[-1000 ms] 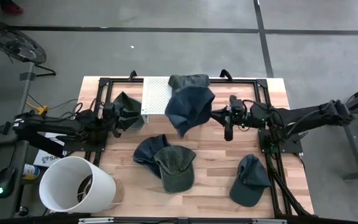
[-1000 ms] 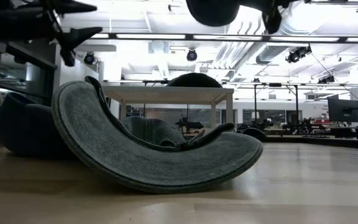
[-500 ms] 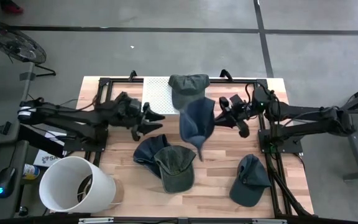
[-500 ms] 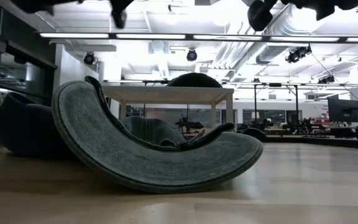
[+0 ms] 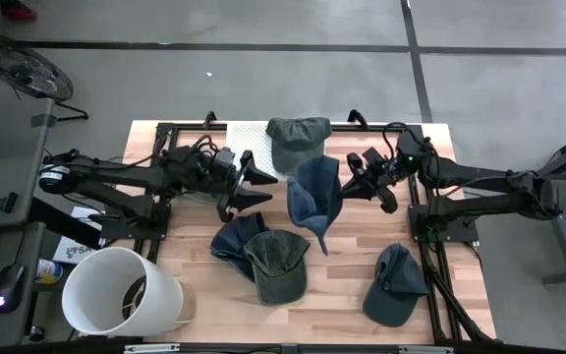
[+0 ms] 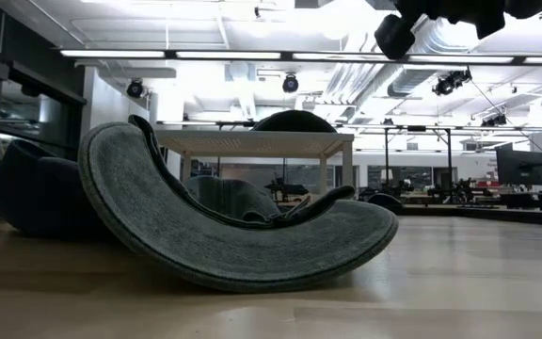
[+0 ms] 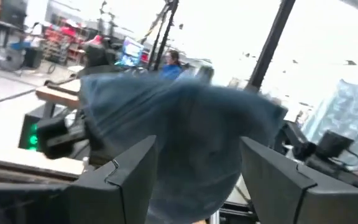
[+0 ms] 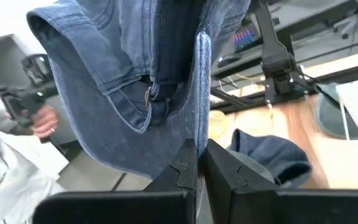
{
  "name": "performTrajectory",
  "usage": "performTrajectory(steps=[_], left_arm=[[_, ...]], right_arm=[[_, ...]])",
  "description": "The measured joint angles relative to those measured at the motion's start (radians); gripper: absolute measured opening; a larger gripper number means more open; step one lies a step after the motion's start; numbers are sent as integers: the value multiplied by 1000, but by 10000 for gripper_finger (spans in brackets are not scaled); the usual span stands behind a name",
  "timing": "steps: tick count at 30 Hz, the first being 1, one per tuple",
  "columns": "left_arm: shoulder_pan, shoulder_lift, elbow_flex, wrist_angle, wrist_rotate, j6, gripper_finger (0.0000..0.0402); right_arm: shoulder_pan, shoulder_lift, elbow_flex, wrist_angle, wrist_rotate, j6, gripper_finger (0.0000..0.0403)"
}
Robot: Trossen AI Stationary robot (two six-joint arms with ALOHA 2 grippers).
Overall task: Pick & Place hat
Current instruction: Put the top right blue cap on the shelf
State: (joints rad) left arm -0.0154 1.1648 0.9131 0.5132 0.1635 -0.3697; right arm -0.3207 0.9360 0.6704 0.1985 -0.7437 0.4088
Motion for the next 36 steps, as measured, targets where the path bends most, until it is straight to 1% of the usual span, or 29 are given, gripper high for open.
performTrajectory(steps=[4,9,11,17,20,22,25,28,31,33,36], left_arm=[[1,-1,20,-25,5,4,224],[2,0,48,-149,-103,25,246],[2,0,74,-210,-120,31,253],[2,0,190,-486,-92,189,253],[2,0,258,-624,-73,287,252],[2,0,300,-715,-64,374,252],[2,0,343,-795,-42,547,252],[1,0,362,-807,-44,719,252],[2,10,366,-797,-74,853,252],[2,25,366,-796,-85,924,252],[1,60,365,-782,-71,1001,252]], right_arm=[[-8,0,0,-23,19,-19,3],[-8,0,0,-48,36,-43,3],[-8,0,0,-81,40,-44,3],[-8,0,0,-184,38,-55,3],[-8,0,0,-208,21,-55,3],[-9,0,0,-209,-20,-50,3],[-9,0,0,-210,-84,-22,3],[-9,0,0,-210,-135,8,3],[-9,5,0,-209,-158,42,3],[-9,17,1,-209,-169,63,3],[-9,46,0,-208,-172,87,3]])
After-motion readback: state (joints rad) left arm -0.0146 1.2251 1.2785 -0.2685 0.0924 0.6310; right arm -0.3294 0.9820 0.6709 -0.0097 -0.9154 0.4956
